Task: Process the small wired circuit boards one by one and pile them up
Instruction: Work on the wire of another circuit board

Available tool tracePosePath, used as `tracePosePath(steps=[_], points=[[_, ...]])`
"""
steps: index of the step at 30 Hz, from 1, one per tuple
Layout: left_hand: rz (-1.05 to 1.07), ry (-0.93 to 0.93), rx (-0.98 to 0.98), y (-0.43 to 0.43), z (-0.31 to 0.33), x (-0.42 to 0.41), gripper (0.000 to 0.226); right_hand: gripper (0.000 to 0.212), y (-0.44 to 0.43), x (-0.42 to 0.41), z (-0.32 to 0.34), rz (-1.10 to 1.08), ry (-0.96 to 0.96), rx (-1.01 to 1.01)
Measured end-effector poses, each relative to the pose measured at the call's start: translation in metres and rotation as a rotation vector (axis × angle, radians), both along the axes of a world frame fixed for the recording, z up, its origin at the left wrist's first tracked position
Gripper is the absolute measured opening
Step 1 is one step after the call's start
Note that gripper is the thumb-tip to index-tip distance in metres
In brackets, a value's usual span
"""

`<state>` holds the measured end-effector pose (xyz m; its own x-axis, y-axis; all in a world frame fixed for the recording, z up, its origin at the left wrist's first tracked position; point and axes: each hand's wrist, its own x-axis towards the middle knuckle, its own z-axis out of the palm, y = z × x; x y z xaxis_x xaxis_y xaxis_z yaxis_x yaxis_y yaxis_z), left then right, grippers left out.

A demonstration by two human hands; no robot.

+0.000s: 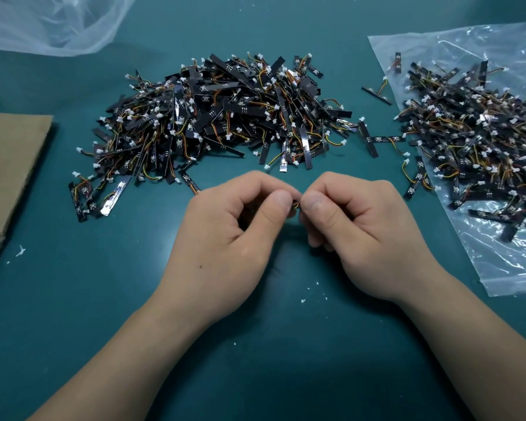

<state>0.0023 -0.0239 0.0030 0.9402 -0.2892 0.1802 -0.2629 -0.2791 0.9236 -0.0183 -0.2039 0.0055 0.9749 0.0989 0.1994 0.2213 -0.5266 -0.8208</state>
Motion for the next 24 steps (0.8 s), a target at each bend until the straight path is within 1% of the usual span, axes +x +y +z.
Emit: tracePosePath(steps=[3,7,9,11,13,16,22,24], points=[[0.027,-0.054,0.056,-0.0014,0.0000,-0.0006,0.016,0.027,-0.0003,-0.0002,-0.0002,-0.005,0.012,0.012],[0.046,-0.048,0.041,-0.0012,-0.0003,0.0006,0.015,0.025,-0.0013,-0.0001,-0.0018,-0.010,0.028,0.011],[0.049,-0.031,0.019,-0.0014,-0.0006,0.0010,0.014,0.023,-0.0013,0.0002,-0.0025,-0.020,0.024,-0.002],[0.053,0.025,-0.041,-0.0014,-0.0010,0.0005,0.013,0.023,-0.0007,0.0003,-0.0034,-0.029,0.016,-0.012],[0.043,0.063,-0.057,-0.0008,-0.0015,0.0001,0.014,0.023,-0.0008,0.0003,-0.0040,-0.036,0.014,-0.004],[0.017,0.024,0.011,0.0002,-0.0011,0.0010,0.010,0.023,-0.0010,0.0003,-0.0045,-0.037,0.015,-0.008],[0.026,-0.022,0.069,0.0013,0.0007,0.0008,0.016,0.022,-0.0008,0.0007,-0.0033,-0.034,0.019,-0.015],[0.027,-0.022,0.061,0.0008,0.0006,0.0002,0.014,0.022,-0.0008,0.0006,-0.0029,-0.032,0.020,-0.015]])
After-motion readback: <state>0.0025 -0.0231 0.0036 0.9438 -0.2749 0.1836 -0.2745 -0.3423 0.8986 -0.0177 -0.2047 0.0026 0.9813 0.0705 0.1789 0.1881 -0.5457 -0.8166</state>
